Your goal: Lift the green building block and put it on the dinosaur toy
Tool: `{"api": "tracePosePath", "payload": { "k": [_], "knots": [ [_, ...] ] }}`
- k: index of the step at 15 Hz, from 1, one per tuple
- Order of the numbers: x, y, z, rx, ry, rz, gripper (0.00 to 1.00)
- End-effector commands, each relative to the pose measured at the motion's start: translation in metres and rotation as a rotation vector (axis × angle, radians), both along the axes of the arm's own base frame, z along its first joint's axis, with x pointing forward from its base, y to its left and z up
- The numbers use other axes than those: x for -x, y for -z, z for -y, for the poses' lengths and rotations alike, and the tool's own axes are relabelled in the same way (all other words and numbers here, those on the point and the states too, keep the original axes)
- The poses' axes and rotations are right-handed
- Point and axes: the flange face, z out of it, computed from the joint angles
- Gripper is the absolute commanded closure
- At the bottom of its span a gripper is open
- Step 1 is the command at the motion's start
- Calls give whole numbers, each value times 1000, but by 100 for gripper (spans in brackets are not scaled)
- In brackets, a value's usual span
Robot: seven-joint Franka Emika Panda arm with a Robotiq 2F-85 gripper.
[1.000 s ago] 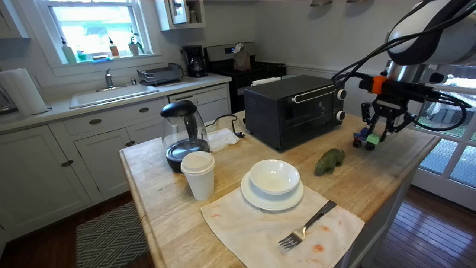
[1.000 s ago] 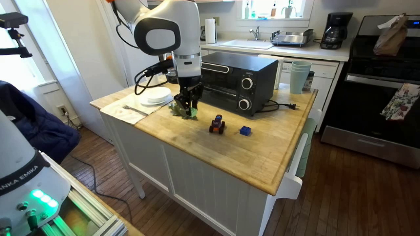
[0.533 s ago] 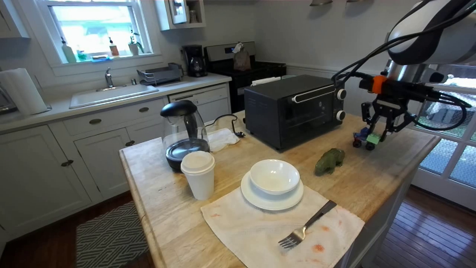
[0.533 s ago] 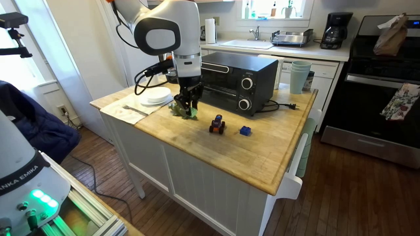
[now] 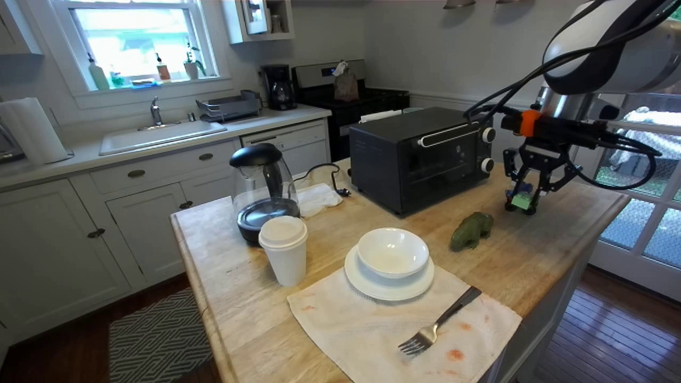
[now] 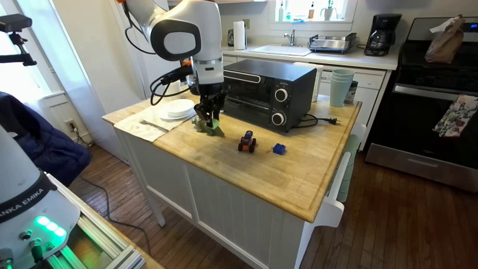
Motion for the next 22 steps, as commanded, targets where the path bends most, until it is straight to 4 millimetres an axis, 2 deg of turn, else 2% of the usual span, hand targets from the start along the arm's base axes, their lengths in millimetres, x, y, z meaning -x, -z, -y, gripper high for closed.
{"api": "tracePosePath", "payload": {
  "k": [1,7,22],
  "knots": [
    [-7,-6,-25,7,-23,13,89],
    [-17,-10,-55,7,-33,28,89],
    [-34,-1,-79,49,34,52,89]
  ]
}}
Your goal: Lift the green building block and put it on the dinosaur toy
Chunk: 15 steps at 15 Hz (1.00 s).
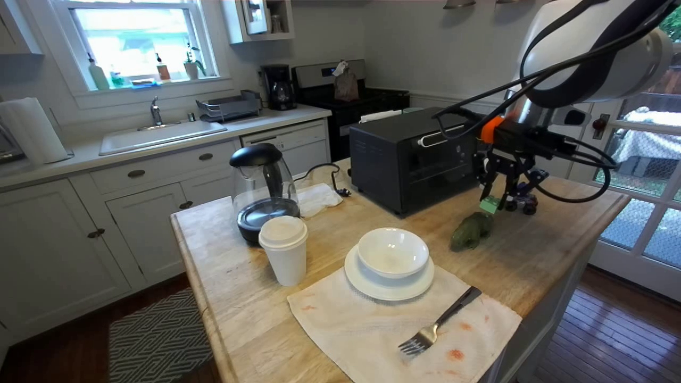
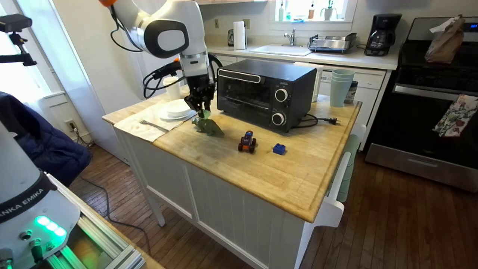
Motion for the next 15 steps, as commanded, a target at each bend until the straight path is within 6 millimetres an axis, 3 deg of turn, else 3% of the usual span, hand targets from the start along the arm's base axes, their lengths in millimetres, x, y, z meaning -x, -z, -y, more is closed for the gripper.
{"api": "tracePosePath", "payload": {
  "k": [1,15],
  "knots": [
    [-5,3,-6,7,11,12,89],
    [-19,12,-15,3,-14,35,89]
  ]
}}
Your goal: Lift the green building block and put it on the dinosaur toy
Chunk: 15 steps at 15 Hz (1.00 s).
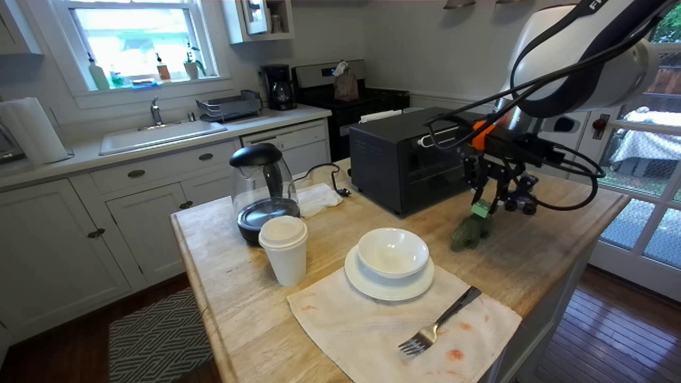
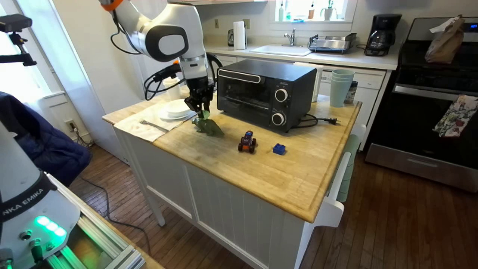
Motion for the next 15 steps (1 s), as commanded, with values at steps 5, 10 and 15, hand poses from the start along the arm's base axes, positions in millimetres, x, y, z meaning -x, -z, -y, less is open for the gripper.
{"api": "tracePosePath", "payload": {
  "k": [5,10,15],
  "knots": [
    [-16,5,-1,1,2,21,89],
    [-19,6,0,3,2,15,89],
    [-19,9,0,0,4,3,89]
  ]
}}
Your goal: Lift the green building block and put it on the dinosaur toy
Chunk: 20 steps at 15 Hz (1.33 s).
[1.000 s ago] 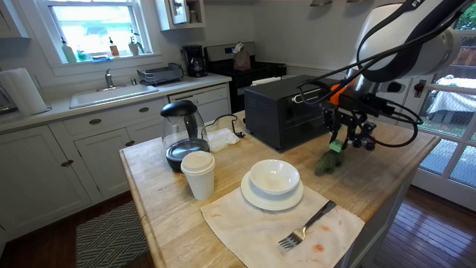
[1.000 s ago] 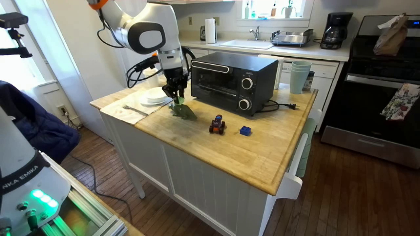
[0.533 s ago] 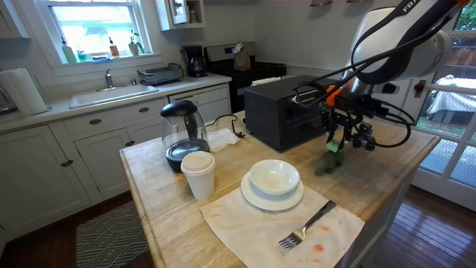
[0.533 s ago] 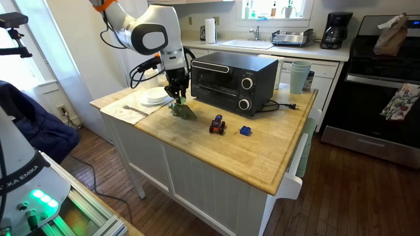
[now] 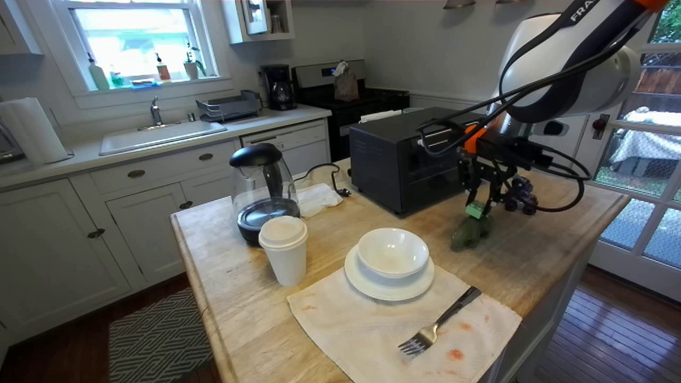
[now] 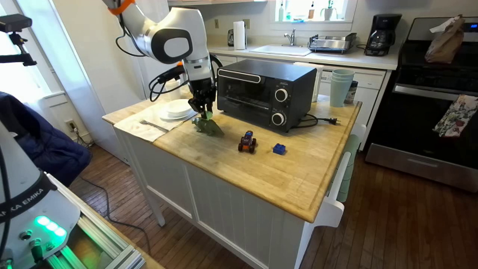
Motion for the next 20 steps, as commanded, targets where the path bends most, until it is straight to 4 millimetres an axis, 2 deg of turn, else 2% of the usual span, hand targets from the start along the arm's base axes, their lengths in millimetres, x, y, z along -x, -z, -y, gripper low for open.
{"api": "tracePosePath", "payload": {
  "k": [1,20],
  "knots": [
    [-5,1,-1,-5,6,5,89],
    [-4,4,-2,-15,10,-27,89]
  ]
}}
